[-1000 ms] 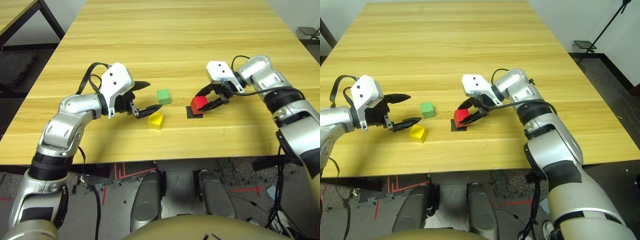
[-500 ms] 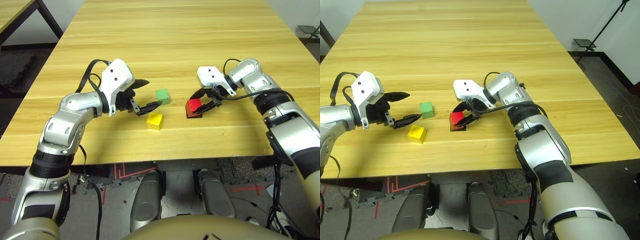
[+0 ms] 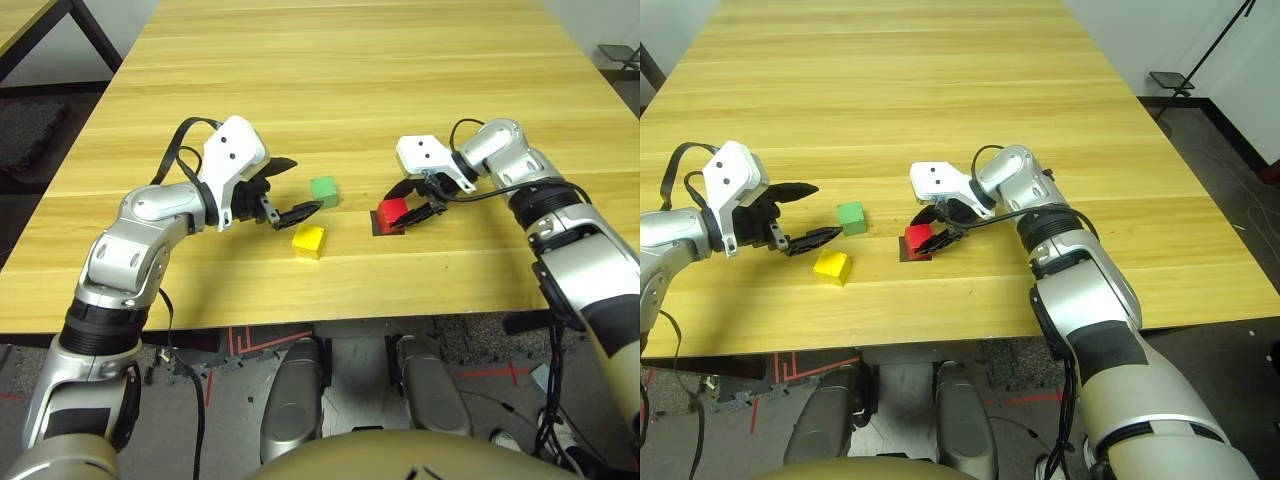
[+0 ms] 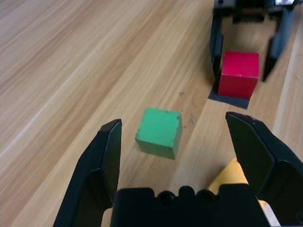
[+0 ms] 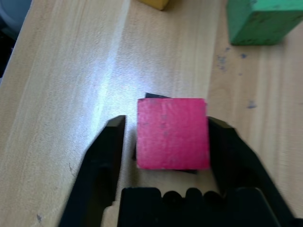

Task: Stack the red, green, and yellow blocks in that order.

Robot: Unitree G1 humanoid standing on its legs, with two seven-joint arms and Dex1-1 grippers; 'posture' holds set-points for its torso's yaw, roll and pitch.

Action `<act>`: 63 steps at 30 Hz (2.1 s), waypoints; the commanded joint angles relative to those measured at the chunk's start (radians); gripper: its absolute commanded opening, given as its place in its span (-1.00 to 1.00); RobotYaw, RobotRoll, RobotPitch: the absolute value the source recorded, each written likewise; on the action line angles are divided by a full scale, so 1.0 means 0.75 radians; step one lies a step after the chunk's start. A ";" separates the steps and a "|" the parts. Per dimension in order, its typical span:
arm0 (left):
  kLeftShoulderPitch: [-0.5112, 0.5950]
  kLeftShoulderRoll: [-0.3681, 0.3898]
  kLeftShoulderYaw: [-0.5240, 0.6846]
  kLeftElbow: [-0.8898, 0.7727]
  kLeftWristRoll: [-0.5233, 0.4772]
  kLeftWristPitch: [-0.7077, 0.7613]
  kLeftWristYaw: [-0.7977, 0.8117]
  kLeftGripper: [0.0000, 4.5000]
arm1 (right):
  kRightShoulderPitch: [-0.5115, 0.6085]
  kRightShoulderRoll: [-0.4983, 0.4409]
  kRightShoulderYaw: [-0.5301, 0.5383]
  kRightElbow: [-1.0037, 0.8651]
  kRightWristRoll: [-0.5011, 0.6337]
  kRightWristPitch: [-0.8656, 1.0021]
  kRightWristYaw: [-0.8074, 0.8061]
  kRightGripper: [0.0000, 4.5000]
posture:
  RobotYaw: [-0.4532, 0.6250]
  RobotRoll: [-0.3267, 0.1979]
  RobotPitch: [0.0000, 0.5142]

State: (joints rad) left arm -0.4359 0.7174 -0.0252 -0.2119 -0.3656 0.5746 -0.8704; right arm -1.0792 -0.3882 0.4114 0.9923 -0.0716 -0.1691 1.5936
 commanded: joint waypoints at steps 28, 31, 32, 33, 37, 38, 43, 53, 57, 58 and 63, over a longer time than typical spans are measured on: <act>-0.503 -0.208 -0.352 1.022 0.425 -0.512 -0.395 1.00 | 0.156 -0.390 -0.291 -0.659 0.437 0.481 -0.020 0.99 | 0.14 0.10 -0.61; -0.519 -0.239 -0.335 1.061 0.437 -0.493 -0.367 0.73 | 0.168 -0.392 -0.302 -0.681 0.434 0.501 -0.028 1.00 | 0.14 0.11 -0.60; -0.525 -0.252 -0.326 1.073 0.437 -0.476 -0.350 0.59 | 0.171 -0.391 -0.304 -0.685 0.433 0.505 -0.030 1.00 | 0.14 0.11 -0.60; -0.531 -0.264 -0.318 1.084 0.438 -0.470 -0.333 0.44 | 0.173 -0.390 -0.306 -0.687 0.431 0.507 -0.032 1.00 | 0.14 0.11 -0.60; -0.556 -0.285 -0.300 1.080 0.435 -0.442 -0.311 -0.10 | 0.169 -0.379 -0.318 -0.673 0.425 0.510 -0.048 1.00 | 0.16 0.12 -0.60; -0.563 -0.286 -0.301 1.049 0.433 -0.406 -0.312 -0.10 | 0.165 -0.377 -0.322 -0.658 0.422 0.503 -0.053 1.00 | 0.18 0.12 -0.60; -0.601 -0.276 -0.308 0.739 0.397 -0.083 -0.318 -0.10 | 0.164 -0.402 -0.336 -0.539 0.397 0.418 -0.037 1.00 | 0.24 0.17 -0.61; -0.639 -0.320 -0.364 0.153 0.283 0.528 -0.236 -0.10 | 0.273 -0.503 -0.338 -0.305 0.449 0.220 0.028 1.00 | 0.24 0.26 -0.58; -0.632 -0.376 -0.384 0.147 0.262 0.563 -0.177 -0.10 | 0.291 -0.523 -0.350 -0.278 0.451 0.198 0.028 1.00 | 0.20 0.28 -0.57; -0.630 -0.390 -0.386 0.159 0.259 0.563 -0.162 -0.10 | 0.294 -0.525 -0.352 -0.286 0.457 0.203 0.028 1.00 | 0.19 0.29 -0.56; -0.619 -0.424 -0.414 0.239 0.255 0.507 -0.125 -0.10 | 0.320 -0.526 -0.366 -0.360 0.483 0.248 0.028 1.00 | 0.14 0.30 -0.54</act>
State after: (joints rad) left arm -0.9057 0.4056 -0.3122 -0.0558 -0.1709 0.9728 -0.9723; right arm -0.8493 -0.7742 0.1473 0.7521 0.2634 0.0026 1.6081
